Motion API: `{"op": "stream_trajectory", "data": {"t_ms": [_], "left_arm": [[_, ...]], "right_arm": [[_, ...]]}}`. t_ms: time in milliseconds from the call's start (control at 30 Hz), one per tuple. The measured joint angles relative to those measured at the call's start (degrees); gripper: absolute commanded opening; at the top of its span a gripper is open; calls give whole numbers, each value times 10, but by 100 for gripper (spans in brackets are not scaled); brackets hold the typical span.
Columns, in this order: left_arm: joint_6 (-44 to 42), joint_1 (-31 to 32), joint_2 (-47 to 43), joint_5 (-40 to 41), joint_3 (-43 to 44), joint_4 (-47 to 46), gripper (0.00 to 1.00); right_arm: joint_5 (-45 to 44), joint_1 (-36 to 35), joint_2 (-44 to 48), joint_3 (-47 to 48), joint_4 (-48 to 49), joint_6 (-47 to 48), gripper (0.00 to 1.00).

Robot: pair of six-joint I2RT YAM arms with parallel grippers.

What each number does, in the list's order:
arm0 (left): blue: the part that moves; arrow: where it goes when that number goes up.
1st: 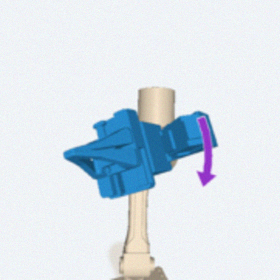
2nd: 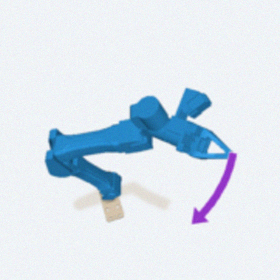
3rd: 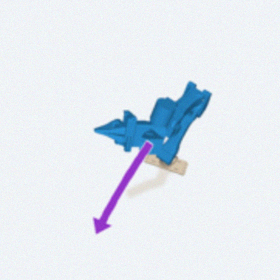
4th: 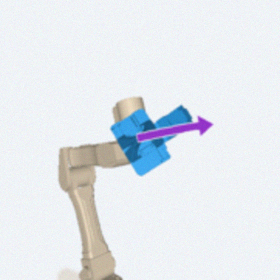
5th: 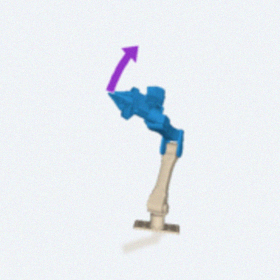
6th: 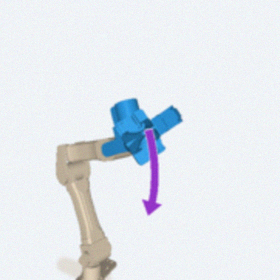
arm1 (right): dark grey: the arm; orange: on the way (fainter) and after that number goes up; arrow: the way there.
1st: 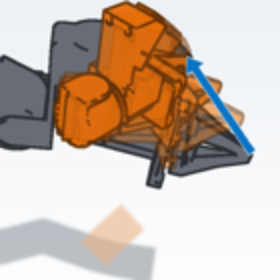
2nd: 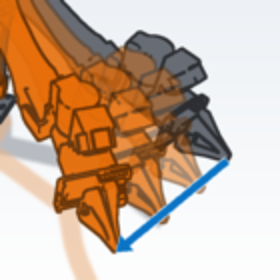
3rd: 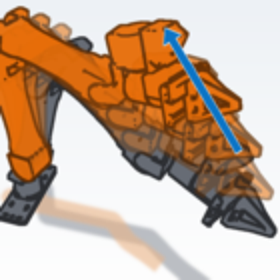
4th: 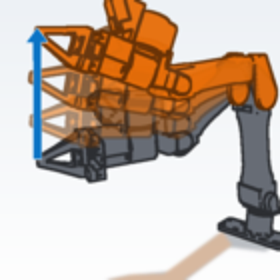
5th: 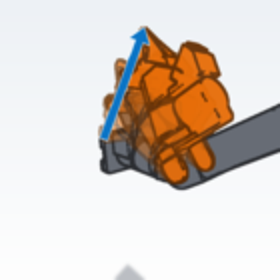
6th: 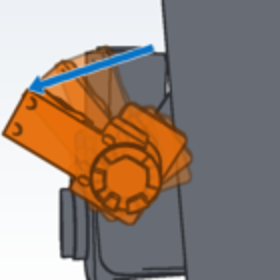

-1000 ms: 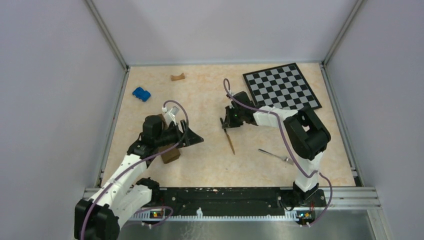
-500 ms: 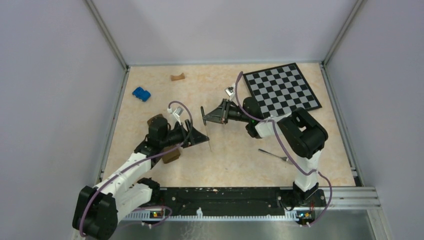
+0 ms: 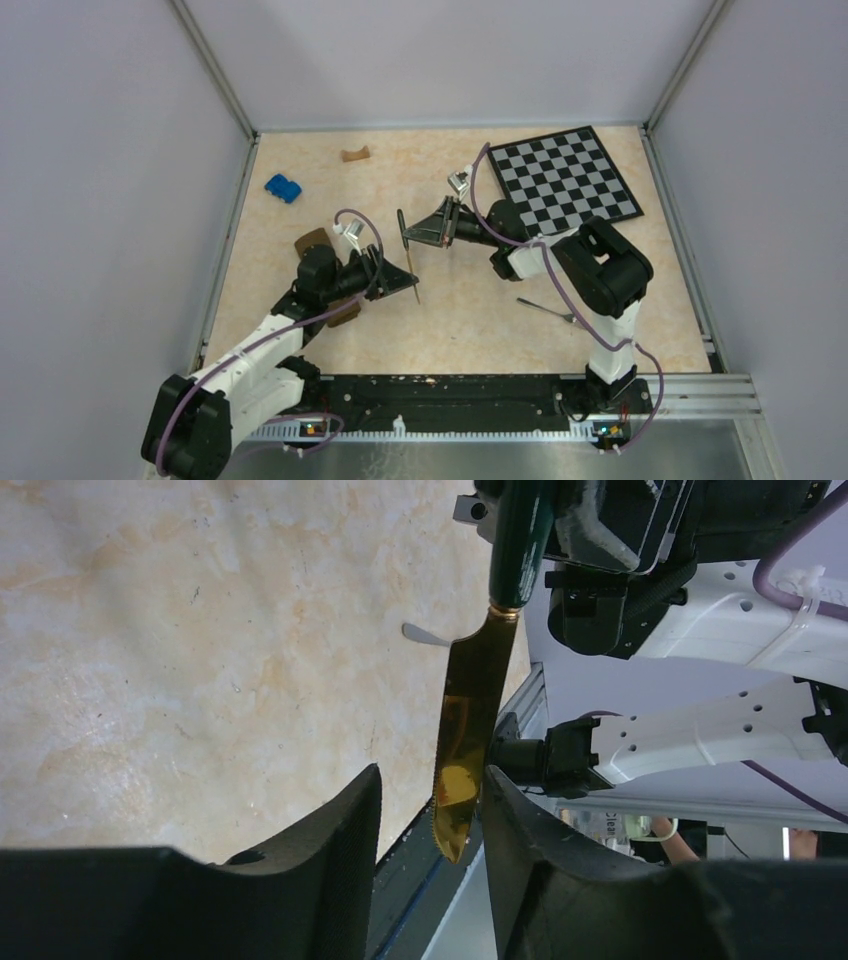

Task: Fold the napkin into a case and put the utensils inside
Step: Pass from the right arm to the left

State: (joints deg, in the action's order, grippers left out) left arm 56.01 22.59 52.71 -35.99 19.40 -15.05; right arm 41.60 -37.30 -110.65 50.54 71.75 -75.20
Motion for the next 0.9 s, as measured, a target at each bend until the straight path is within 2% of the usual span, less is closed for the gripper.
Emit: {"op": "stream_trajectory", "data": {"t_ms": [133, 367, 700, 800, 867, 900], "left_arm": [[-7, 8, -1, 14, 7, 10, 37], [-23, 13, -7, 42, 24, 36, 31], [-40, 18, -7, 57, 42, 68, 9], [-52, 19, -7, 68, 56, 103, 2], [-62, 20, -7, 81, 69, 143, 0], [-69, 20, -7, 92, 78, 171, 0]], "right_arm": [[-5, -3, 0, 0, -11, 7, 0], [-10, -6, 0, 0, -24, 15, 0], [-18, -8, 0, 0, -29, 21, 0], [-21, -9, 0, 2, -47, 27, 16], [-24, -9, 1, 5, -77, 41, 32], [-28, -9, 3, 10, -108, 56, 44]]}}
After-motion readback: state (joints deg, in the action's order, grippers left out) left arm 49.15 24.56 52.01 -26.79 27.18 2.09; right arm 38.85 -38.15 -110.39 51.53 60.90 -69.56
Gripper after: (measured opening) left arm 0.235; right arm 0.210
